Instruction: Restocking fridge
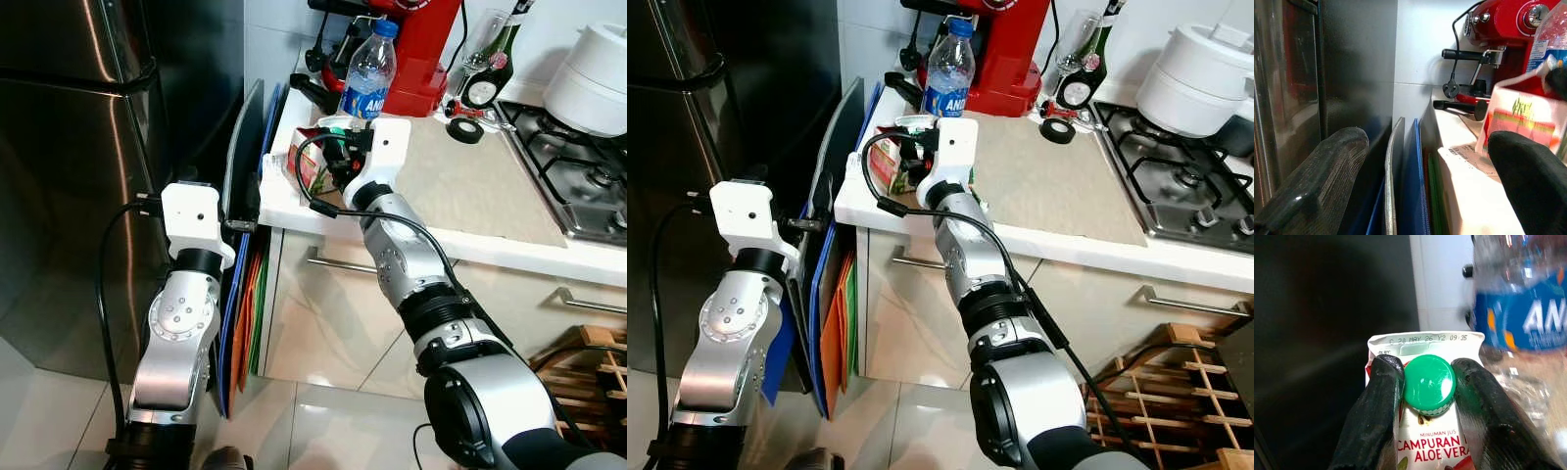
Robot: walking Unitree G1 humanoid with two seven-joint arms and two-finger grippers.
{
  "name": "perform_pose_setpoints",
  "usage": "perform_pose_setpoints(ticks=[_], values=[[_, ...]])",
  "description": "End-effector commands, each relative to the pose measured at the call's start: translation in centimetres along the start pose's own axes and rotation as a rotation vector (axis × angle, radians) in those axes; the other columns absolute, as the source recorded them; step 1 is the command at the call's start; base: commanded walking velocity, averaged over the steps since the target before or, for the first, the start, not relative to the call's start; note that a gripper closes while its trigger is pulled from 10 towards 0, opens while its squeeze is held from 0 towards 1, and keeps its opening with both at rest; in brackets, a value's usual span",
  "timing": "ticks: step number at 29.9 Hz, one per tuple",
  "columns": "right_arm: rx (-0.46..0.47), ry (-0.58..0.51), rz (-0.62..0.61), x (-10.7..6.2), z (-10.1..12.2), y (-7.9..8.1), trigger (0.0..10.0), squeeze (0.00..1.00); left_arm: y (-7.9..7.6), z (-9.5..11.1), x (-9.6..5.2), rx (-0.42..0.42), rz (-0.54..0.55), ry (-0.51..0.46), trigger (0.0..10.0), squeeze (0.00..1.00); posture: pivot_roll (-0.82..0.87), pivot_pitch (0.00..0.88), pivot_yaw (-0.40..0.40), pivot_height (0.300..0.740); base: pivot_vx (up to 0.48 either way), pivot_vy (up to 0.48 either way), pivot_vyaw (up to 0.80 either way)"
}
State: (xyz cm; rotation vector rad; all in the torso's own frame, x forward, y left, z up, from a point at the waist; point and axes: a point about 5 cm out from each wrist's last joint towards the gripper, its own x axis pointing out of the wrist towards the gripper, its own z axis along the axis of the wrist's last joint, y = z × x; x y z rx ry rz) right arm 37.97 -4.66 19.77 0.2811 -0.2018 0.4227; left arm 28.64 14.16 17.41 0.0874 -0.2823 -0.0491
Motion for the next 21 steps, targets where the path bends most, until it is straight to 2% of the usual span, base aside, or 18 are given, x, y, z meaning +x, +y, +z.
perform_pose_setpoints(ticks=[1, 11, 12, 15, 19, 20, 21], values=[[0.016, -0.036, 0.011, 0.2, 1.0, 0.0, 0.0, 0.00, -0.7, 0.1, 0.2, -0.003, -0.018, -0.009, 10.0, 0.00, 0.18, 0.000, -0.144, 0.740, 0.000, 0.000, 0.00], [0.071, -0.103, 0.080, 0.6, 2.8, 1.2, 0.0, 0.00, -0.6, -0.1, 0.6, 0.032, -0.004, -0.001, 10.0, 0.00, 0.18, 0.000, -0.139, 0.740, 0.000, 0.000, 0.00], [0.089, -0.136, 0.098, 0.7, 3.6, 1.6, 0.0, 0.00, -0.6, -0.1, 0.7, 0.034, 0.001, 0.002, 10.0, 0.00, 0.18, 0.000, -0.138, 0.740, 0.000, 0.000, 0.00], [0.075, -0.326, 0.192, 1.3, 8.5, 3.2, 0.0, 0.00, -1.0, -0.2, 0.9, 0.021, -0.002, 0.000, 10.0, 0.00, 0.17, 0.000, -0.128, 0.740, 0.000, 0.000, 0.00], [0.016, -0.471, 0.190, 1.8, 13.2, 2.9, 0.0, 0.00, -1.6, -0.2, 1.1, 0.007, -0.023, -0.003, 10.0, 0.00, 0.16, 0.000, -0.130, 0.740, 0.000, 0.000, 0.00], [-0.007, -0.545, 0.149, 1.6, 15.3, 2.0, 0.0, 0.00, -1.7, -0.2, 1.2, 0.008, -0.026, -0.005, 10.0, 0.00, 0.16, 0.000, -0.129, 0.740, 0.000, 0.000, 0.00], [-0.007, -0.545, 0.149, 1.6, 15.3, 2.0, 0.0, 0.00, -1.7, -0.2, 1.2, 0.008, -0.026, -0.005, 10.0, 0.00, 0.16, 0.000, -0.129, 0.740, 0.000, 0.000, 0.00]])
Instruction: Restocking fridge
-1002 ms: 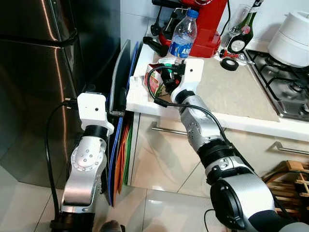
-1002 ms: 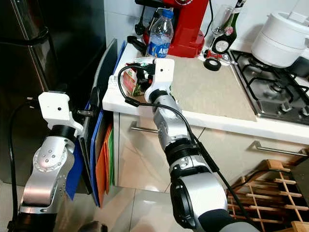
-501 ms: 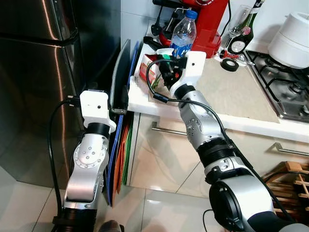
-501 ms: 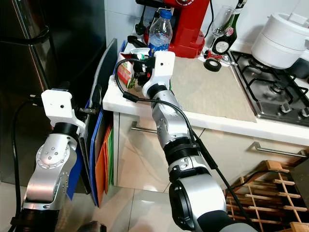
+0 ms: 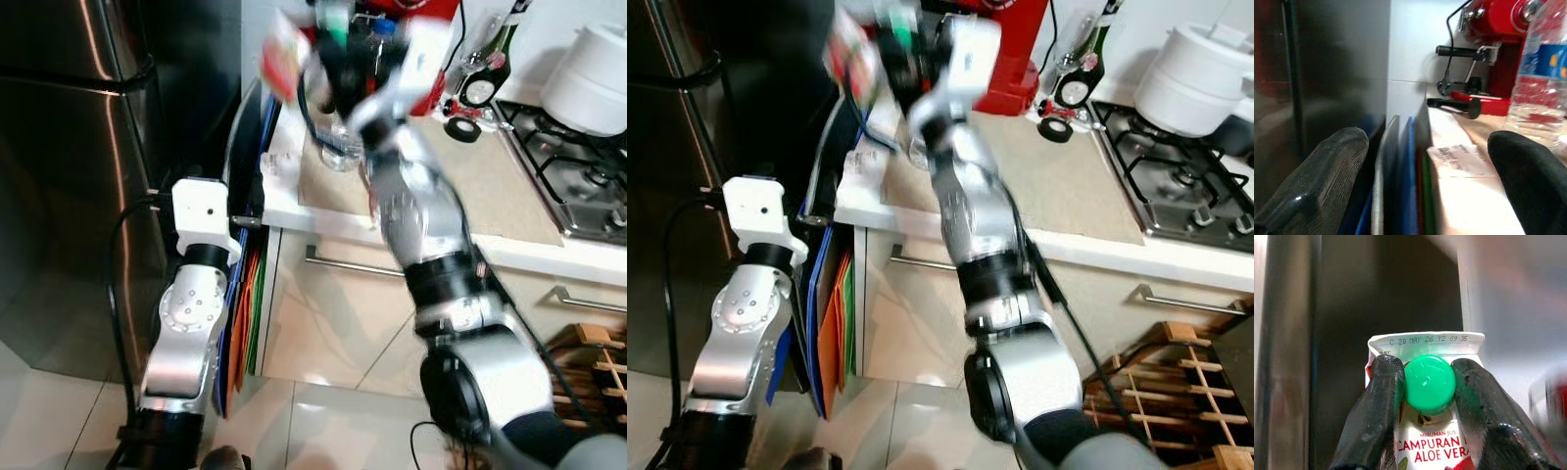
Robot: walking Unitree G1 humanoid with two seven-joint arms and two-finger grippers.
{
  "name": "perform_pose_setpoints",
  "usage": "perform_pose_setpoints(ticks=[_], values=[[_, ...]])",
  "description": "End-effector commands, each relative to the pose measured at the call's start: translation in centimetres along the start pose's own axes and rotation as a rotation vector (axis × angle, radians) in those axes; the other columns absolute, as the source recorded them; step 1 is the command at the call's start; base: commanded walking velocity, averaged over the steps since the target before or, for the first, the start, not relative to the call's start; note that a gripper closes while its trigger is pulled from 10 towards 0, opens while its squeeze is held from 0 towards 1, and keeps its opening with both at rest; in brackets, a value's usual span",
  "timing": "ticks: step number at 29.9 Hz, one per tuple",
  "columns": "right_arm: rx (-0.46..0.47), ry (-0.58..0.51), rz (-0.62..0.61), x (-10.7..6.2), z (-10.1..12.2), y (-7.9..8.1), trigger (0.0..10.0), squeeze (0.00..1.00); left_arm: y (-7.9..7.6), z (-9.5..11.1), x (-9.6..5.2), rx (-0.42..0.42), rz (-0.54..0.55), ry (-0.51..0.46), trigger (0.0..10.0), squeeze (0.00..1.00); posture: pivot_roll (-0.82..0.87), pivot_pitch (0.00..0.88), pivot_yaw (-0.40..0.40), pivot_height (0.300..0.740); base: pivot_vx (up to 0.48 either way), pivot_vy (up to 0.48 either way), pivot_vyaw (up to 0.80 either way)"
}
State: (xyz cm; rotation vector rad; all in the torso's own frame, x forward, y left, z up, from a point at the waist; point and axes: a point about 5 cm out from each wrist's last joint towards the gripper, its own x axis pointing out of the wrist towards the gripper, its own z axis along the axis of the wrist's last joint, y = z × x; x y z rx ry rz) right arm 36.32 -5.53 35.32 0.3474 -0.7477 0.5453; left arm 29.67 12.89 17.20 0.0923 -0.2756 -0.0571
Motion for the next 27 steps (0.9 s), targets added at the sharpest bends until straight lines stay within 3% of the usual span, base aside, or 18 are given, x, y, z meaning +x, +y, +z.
perform_pose_setpoints(ticks=[1, 5, 7, 8, 11, 15, 19, 24, 27], values=[[-0.021, -0.056, -0.074, -0.4, 1.3, -1.9, 0.0, 0.00, -0.4, 0.2, 0.3, 0.005, -0.017, -0.011, 10.0, 0.00, 0.16, 0.000, -0.128, 0.740, 0.000, 0.000, 0.00], [-0.090, -0.175, -0.135, -0.4, 4.3, -3.5, 0.0, 0.00, -0.5, 0.2, 0.4, 0.002, -0.016, -0.015, 10.0, 0.00, 0.15, 0.000, -0.119, 0.740, 0.000, 0.000, 0.00], [-0.211, -0.254, -0.225, -1.0, 6.2, -5.0, 0.0, 0.00, -0.6, 0.2, 0.5, -0.002, -0.022, -0.019, 10.0, 0.00, 0.14, 0.000, -0.117, 0.740, 0.000, 0.000, 0.00], [-0.295, -0.273, -0.310, -1.8, 6.9, -6.6, 0.0, 0.00, -0.8, 0.3, 0.6, -0.033, -0.023, -0.026, 10.0, 0.00, 0.14, 0.000, -0.113, 0.740, 0.000, 0.000, 0.00], [-0.412, -0.234, -0.398, -3.3, 6.7, -8.7, 0.0, 0.00, -1.1, 0.4, 0.6, -0.047, -0.038, -0.033, 10.0, 0.00, 0.13, 0.000, -0.111, 0.740, 0.000, 0.000, 0.00], [-0.501, -0.144, -0.491, -5.9, 5.4, -10.5, 0.0, 0.00, -1.7, 0.2, 0.4, -0.025, -0.093, -0.016, 10.0, 0.00, 0.13, 0.000, -0.113, 0.740, 0.000, 0.000, 0.00], [-0.559, -0.056, -0.496, -8.1, 3.6, -10.6, 0.0, 0.00, -2.2, -0.3, 0.0, -0.012, -0.131, 0.011, 10.0, 0.00, 0.13, 0.000, -0.114, 0.740, 0.000, 0.000, 0.00], [-0.546, 0.097, -0.499, -11.0, 0.6, -10.0, 0.0, 0.00, -2.5, -0.4, -0.2, -0.111, -0.147, 0.043, 10.0, 0.00, 0.13, 0.000, -0.122, 0.740, 0.000, 0.000, 0.00], [-0.530, 0.150, -0.494, -12.1, -0.3, -9.5, 0.0, 0.00, -2.4, -0.2, -0.2, -0.096, -0.151, 0.037, 10.0, 0.00, 0.14, 0.000, -0.122, 0.740, 0.000, 0.000, 0.00]])
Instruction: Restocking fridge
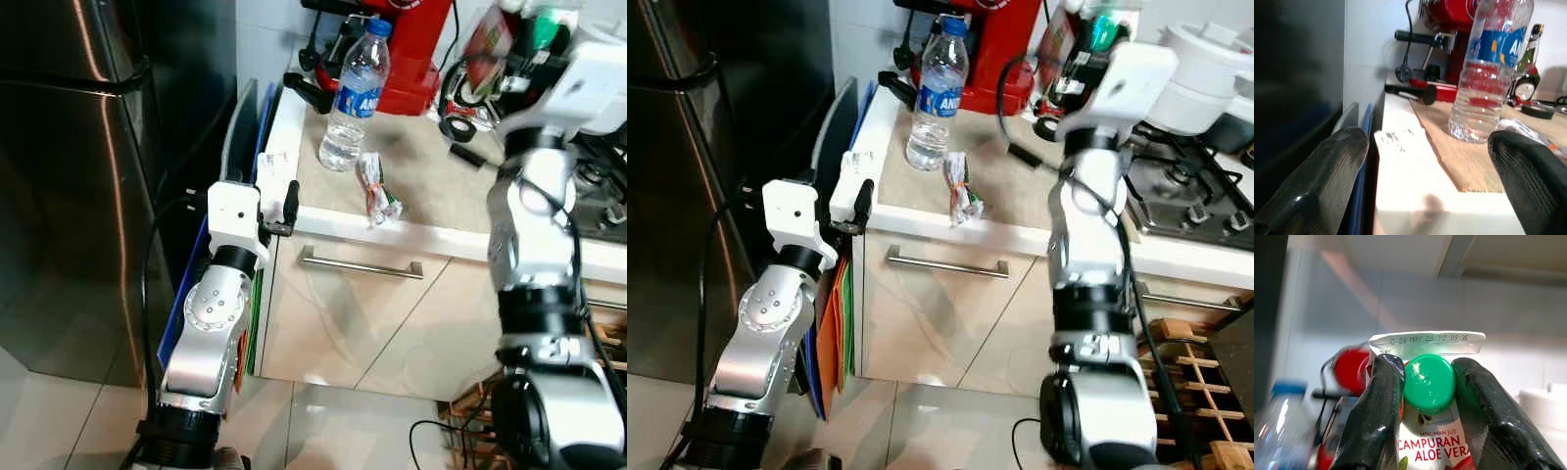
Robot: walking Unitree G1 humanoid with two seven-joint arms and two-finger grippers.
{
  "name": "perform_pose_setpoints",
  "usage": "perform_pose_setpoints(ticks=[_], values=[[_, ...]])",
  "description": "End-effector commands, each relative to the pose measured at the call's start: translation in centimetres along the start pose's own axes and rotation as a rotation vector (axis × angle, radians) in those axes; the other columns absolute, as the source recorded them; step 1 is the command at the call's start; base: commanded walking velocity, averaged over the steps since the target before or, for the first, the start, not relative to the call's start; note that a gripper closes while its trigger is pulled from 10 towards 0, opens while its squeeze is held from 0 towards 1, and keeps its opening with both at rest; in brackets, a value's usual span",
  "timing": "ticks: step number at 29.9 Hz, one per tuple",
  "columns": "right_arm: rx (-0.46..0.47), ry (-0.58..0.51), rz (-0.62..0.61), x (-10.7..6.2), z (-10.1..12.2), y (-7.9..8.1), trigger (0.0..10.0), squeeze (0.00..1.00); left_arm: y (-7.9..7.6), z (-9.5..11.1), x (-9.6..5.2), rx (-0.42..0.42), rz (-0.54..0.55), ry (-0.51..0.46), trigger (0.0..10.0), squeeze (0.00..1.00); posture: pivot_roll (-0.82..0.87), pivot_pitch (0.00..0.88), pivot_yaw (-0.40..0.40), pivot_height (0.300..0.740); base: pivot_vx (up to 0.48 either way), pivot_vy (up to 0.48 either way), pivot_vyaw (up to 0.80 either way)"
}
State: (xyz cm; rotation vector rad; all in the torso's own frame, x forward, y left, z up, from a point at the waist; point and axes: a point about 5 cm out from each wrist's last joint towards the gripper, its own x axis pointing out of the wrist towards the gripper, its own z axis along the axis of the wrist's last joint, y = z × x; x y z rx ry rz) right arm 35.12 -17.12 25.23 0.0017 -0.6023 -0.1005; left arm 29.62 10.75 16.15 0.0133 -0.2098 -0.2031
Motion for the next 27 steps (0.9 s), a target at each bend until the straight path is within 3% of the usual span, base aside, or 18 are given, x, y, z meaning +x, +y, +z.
perform_pose_setpoints(ticks=[1, 6, 7, 10, 16, 20, 27], values=[[-0.018, 0.045, 0.019, -1.1, -0.4, 0.1, 0.0, 0.00, -0.2, 0.6, -0.1, 0.011, -0.022, -0.015, 10.0, 0.00, 0.14, 0.000, -0.120, 0.740, 0.000, 0.000, 0.00], [-0.105, 0.323, 0.158, -6.5, -5.1, 1.1, 0.0, 0.00, 0.2, 0.3, -0.9, 0.020, -0.008, 0.003, 10.0, 0.00, 0.13, 0.000, -0.118, 0.740, 0.000, 0.000, 0.00], [-0.103, 0.386, 0.178, -8.8, -6.1, 0.8, 0.0, 0.00, 0.3, -0.2, -1.4, 0.021, -0.007, 0.026, 10.0, 0.00, 0.13, 0.000, -0.120, 0.740, 0.000, 0.000, 0.00], [-0.106, 0.385, 0.165, -10.4, -5.5, -0.1, 0.0, 0.00, 0.6, -0.3, -2.1, 0.028, -0.007, 0.034, 10.0, 0.00, 0.13, 0.000, -0.118, 0.740, 0.000, 0.000, 0.00], [-0.159, 0.310, 0.123, -11.1, -3.4, -1.3, 0.0, 0.00, 0.5, 0.6, -2.4, 0.092, -0.048, -0.012, 10.0, 0.00, 0.12, 0.000, -0.115, 0.740, 0.000, 0.000, 0.00], [-0.176, 0.307, 0.113, -11.5, -3.5, -1.5, 0.0, 0.00, -0.9, 1.8, -2.0, 0.227, -0.179, -0.071, 10.0, 0.00, 0.12, 0.000, -0.104, 0.740, 0.000, 0.000, 0.00], [-0.159, 0.295, 0.110, -10.9, -3.5, -0.8, 0.0, 0.00, -0.8, 1.6, -1.3, 0.217, -0.213, -0.053, 10.0, 0.00, 0.09, 0.000, -0.065, 0.740, 0.000, 0.000, 0.00]])
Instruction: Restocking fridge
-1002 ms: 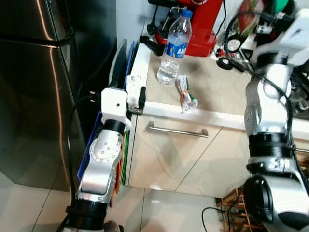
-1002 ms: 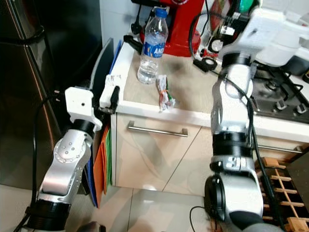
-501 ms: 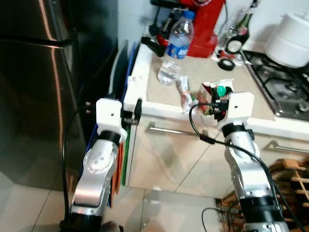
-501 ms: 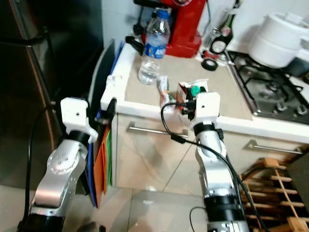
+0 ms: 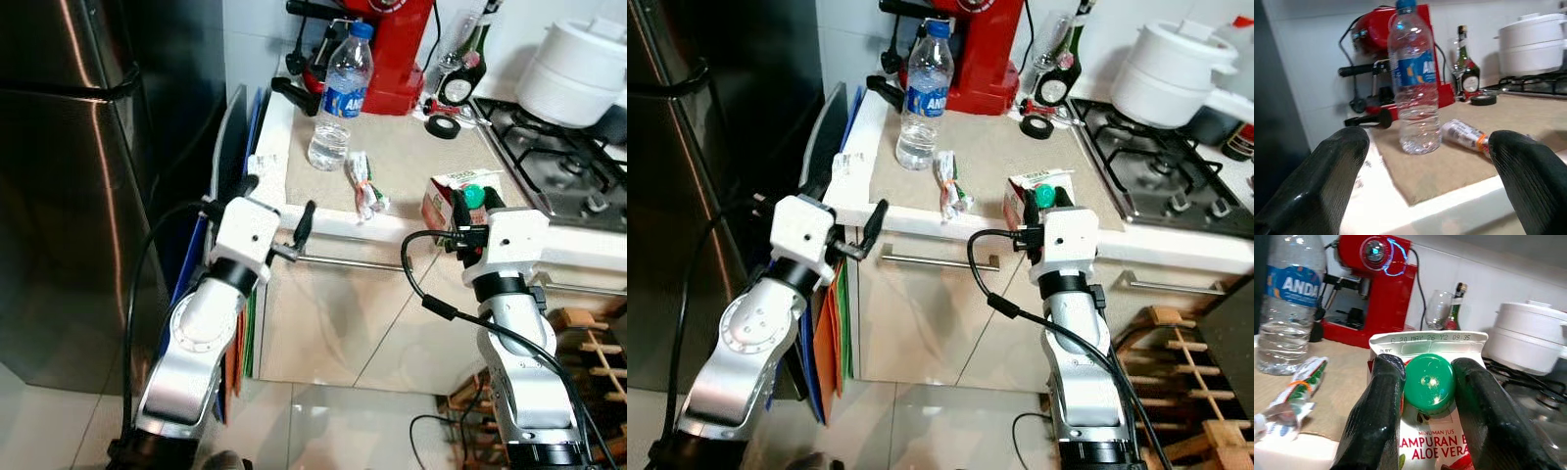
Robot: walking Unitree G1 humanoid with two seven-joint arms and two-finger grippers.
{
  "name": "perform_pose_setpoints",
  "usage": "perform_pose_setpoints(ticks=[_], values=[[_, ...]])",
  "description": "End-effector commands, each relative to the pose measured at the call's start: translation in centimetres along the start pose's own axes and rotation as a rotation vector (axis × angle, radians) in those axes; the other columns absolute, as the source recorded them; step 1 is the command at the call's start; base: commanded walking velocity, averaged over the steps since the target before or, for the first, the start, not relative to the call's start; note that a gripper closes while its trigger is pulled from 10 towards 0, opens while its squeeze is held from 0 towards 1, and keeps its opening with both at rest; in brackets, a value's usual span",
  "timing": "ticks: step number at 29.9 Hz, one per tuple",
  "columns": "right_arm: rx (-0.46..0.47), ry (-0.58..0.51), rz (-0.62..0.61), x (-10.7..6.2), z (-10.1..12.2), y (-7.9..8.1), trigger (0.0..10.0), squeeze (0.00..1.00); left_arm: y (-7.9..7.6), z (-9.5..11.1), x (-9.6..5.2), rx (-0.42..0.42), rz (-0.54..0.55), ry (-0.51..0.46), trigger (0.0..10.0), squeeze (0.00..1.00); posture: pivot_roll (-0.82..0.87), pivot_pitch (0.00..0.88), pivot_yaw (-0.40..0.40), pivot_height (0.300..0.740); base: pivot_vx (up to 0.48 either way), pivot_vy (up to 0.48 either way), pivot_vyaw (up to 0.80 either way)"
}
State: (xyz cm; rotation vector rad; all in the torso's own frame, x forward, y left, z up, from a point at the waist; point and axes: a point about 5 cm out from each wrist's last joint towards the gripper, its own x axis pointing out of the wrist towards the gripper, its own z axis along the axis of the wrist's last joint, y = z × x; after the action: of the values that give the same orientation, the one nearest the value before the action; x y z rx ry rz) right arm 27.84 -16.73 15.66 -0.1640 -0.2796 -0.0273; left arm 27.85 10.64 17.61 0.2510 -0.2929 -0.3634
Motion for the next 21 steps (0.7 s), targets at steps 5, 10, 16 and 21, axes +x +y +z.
perform_pose_setpoints(ticks=[5, 10, 16, 21], values=[[-0.005, -0.053, -0.024, 0.9, 0.7, 0.2, 0.0, 0.00, -0.8, 0.3, 1.0, 0.034, -0.106, -0.017, 10.0, 0.00, 0.07, 0.000, -0.024, 0.740, 0.000, 0.000, 0.00], [-0.003, -0.071, -0.077, 1.1, 0.9, -0.4, 0.0, 0.00, -0.1, 0.5, 1.7, 0.032, -0.123, -0.023, 10.0, 0.00, 0.05, 0.000, 0.017, 0.740, 0.000, 0.000, 0.00], [0.017, -0.083, -0.102, 1.4, 1.0, -0.1, 0.0, 0.00, 0.2, 1.2, 2.7, 0.049, -0.143, -0.043, 10.0, 0.00, 0.04, 0.000, 0.046, 0.740, 0.000, 0.000, 0.00], [0.051, -0.076, -0.127, 2.2, 0.9, -0.1, 0.0, 0.00, 1.4, -0.3, 2.9, -0.161, -0.010, 0.059, 10.0, 0.00, 0.04, 0.000, 0.028, 0.740, 0.000, 0.000, 0.00]])
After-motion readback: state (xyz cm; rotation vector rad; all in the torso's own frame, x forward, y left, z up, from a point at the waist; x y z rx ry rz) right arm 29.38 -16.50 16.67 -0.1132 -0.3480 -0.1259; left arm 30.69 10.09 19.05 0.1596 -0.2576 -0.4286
